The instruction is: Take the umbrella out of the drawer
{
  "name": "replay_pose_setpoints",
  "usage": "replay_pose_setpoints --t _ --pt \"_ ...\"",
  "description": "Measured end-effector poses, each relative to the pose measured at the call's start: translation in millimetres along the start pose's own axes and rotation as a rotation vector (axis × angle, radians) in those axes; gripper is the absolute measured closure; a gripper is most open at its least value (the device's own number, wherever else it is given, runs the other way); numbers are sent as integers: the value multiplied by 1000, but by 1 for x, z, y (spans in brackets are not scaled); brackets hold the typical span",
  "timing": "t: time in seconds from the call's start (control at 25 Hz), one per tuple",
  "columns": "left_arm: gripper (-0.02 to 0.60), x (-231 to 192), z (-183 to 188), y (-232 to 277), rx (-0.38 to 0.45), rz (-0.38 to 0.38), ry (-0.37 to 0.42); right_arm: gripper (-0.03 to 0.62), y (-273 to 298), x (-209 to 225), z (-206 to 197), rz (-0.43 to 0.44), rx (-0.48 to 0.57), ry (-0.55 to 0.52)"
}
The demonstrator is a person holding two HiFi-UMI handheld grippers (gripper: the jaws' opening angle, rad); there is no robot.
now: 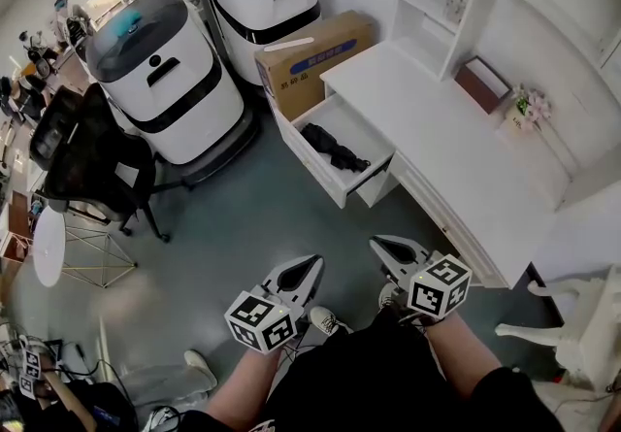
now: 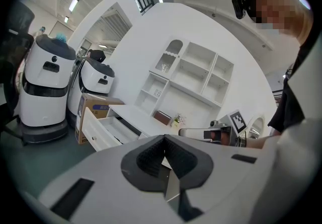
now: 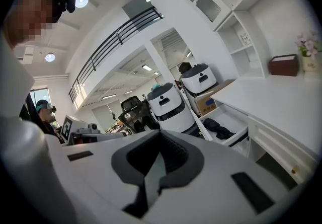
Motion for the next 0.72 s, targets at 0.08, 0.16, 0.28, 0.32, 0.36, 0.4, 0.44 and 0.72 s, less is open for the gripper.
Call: replay_pose_setpoints --t 0.08,0.16,0.28,0.32,0.36,0.4,0.44,0.72 --pt "577 -1 -1 -2 0 0 -1 592 1 -2 0 -2 1 -3" --pt "577 -1 -1 -4 4 -2 -4 592 0 -3 0 -6 3 -5" --pt "577 0 1 -9 14 -14 -3 592 0 -7 0 -11 7 -6" --pt "577 0 1 -11 16 -17 -2 591 0 -9 0 -11 8 -7" --pt "577 0 1 -14 18 -18 -1 592 1 -12 -1 -10 8 -8" --pt "577 -1 1 -16 20 -19 1 592 2 -14 -1 -10 8 -9" --pt "577 -2 1 -18 21 -19 2 592 3 -16 -2 -9 8 -9" --pt "577 -9 3 -36 35 -1 3 592 13 -27 -2 0 4 -15"
Point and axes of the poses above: the fingertips, and each gripper's own axes: y forward along the fingers, x to its right, z out of its top, the point moved 1 cm from there along -y, backward along the fingers, and after that the axes turned 5 degrees about -y, right-handed, at the moved point
